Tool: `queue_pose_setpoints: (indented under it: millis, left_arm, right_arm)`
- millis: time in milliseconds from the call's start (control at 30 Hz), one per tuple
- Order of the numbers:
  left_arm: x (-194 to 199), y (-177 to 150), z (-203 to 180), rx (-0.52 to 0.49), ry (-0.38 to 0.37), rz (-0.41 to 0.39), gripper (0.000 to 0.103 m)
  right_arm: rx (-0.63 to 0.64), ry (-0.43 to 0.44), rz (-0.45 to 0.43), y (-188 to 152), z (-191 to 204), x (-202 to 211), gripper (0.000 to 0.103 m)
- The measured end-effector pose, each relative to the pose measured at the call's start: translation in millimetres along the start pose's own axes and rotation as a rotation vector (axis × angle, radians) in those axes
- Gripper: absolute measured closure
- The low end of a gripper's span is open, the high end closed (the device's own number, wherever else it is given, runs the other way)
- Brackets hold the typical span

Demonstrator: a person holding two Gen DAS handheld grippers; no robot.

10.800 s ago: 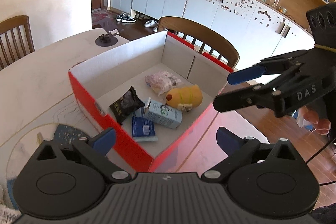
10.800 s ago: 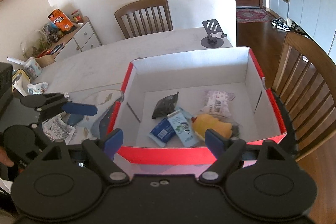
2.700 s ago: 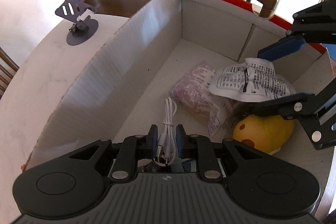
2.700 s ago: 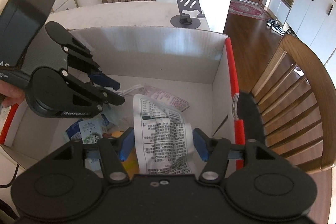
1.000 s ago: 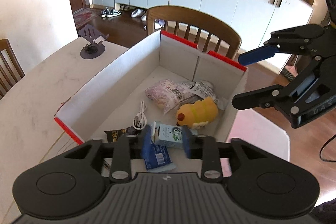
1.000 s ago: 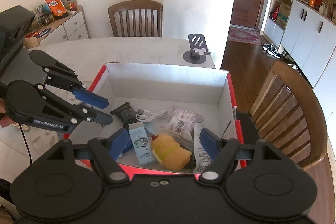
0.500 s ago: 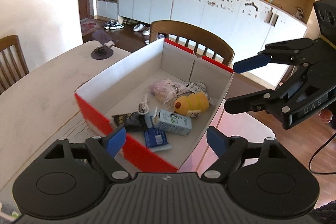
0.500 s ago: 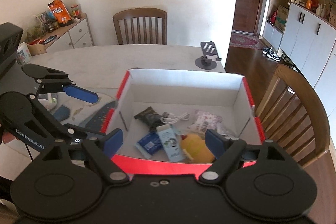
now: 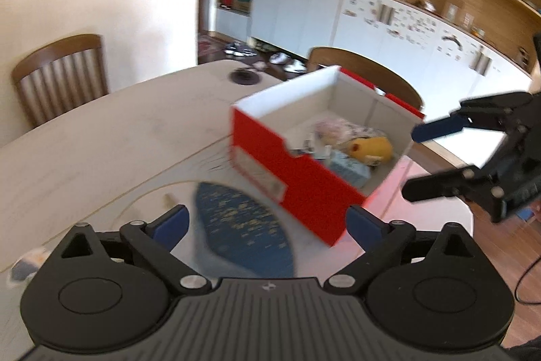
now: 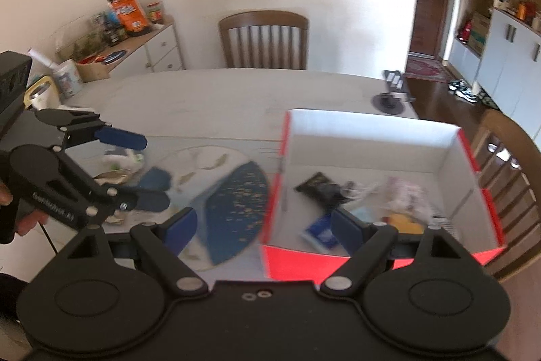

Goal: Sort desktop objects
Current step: 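Move both tools back from the box toward the lazy susan, then close the left tool on the white-blue bag while the right tool grasps the silver foil packet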

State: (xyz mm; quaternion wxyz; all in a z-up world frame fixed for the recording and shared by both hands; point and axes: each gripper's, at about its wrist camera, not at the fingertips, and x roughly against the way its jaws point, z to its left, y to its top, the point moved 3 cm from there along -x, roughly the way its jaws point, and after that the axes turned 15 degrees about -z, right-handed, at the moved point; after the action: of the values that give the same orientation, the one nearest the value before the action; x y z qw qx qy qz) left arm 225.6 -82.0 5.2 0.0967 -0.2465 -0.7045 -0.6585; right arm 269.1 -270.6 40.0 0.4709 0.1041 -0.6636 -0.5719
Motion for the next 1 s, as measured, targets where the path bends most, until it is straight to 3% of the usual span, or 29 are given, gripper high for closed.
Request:
queue_pose_setpoints:
  millis: [233,533,1000]
  left_arm:
    - [33,-9,46,0.030,0.101,-0.033,0.001]
    - [62,-24,99,0.066,0.167,-0.041,0.000]
    - [75,-46,172,0.151,0.274,-0.013,0.000]
  right_arm:
    - [0.027,0.070,0.019,1,53,-17,0.016]
    - [0.065,0.147,0.043,0,115,-42,0.016]
    - [0.055,0.210,0.094,-9,182,-91,0.016]
